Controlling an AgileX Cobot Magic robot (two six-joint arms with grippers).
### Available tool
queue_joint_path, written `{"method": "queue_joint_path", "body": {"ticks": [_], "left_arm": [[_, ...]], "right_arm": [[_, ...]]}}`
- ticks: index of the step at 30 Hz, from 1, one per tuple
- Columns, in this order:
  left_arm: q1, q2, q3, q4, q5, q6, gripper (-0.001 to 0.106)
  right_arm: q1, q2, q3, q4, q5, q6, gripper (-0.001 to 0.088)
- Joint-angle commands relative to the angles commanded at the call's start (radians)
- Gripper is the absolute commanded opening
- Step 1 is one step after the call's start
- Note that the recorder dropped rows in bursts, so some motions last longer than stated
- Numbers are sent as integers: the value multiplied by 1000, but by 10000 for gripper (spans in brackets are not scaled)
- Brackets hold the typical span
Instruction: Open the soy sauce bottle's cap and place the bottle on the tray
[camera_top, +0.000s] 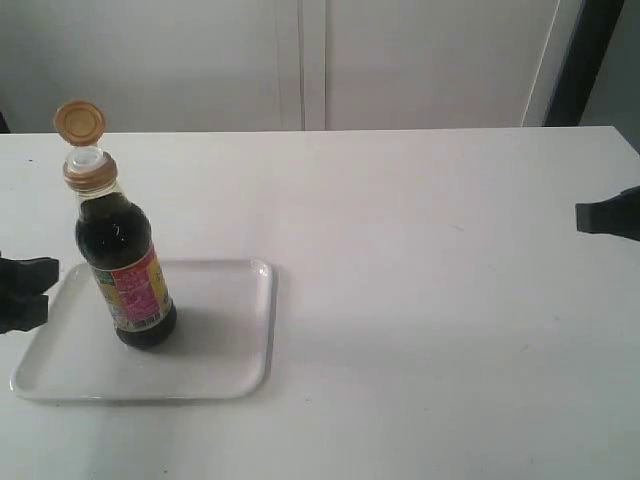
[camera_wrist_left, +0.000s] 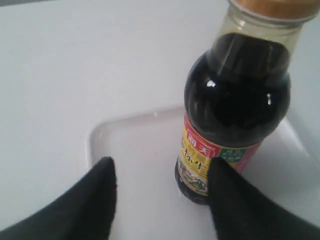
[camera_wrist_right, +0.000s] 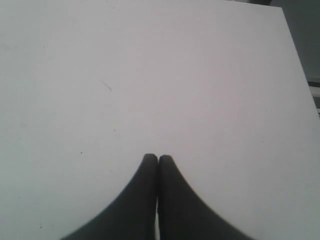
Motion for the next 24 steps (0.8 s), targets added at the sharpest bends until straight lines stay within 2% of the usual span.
{"method": "queue_joint_path", "body": {"ticks": [4,6,10,16,18,19,20,21,22,23,24], "left_arm": [[0,-54,0,69,0,-62,17],[0,-78,0,103,11,-95,0],[0,-99,0,114,106,-143,0],[0,-97,-4,152,258,-143,0],[0,-92,-4,200,377,-101,0],[-2,-85,-4,206,517,-8,0],[-2,-83,-4,202,575,25,0],[-2,-83,-4,139,685,71,0],[-2,-86,-4,78,712,98,0],[-2,-94,-4,-101,735,206,0],[-2,-96,-4,-189,744,281,0]], "right_arm": [[0,-8,-33,0,177,-13,0],[0,-17,-64,0,285,-54,0],[0,-24,-133,0,448,-88,0],[-4,18,-205,17,570,-150,0],[-3,74,-228,60,571,-182,0],[-3,111,-238,72,576,-182,0],[-3,117,-238,72,579,-180,0],[-3,117,-238,72,579,-180,0],[-3,109,-238,70,579,-180,0],[-3,87,-238,67,569,-180,0],[-3,79,-238,67,564,-180,0]]}}
